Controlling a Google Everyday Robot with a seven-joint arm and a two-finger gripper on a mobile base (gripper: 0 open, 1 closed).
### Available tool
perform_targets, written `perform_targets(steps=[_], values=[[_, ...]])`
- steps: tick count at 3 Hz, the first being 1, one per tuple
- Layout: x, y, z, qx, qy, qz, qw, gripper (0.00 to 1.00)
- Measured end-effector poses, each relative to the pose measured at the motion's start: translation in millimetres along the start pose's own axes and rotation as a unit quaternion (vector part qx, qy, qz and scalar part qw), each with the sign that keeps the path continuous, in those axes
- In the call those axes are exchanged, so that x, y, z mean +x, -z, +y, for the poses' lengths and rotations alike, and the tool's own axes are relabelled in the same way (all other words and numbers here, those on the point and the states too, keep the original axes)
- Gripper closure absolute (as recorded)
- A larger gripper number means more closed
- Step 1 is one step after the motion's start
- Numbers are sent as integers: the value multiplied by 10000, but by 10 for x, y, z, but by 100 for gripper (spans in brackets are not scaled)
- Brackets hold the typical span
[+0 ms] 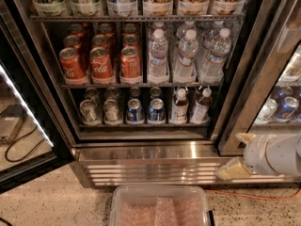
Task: Pick blue plastic bottle from bottom shelf of fridge
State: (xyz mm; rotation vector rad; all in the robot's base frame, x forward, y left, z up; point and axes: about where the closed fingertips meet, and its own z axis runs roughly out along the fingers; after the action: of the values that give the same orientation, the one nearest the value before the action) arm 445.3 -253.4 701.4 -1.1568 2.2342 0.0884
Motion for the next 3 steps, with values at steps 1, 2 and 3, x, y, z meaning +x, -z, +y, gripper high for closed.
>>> perform_targets(steps=[1, 2, 3], values=[[-261, -151, -172, -54, 44, -290, 9996, 7], [-262, -152, -172, -54, 44, -290, 9996, 19], [-366, -521, -214, -219, 6, -355, 9991, 34]])
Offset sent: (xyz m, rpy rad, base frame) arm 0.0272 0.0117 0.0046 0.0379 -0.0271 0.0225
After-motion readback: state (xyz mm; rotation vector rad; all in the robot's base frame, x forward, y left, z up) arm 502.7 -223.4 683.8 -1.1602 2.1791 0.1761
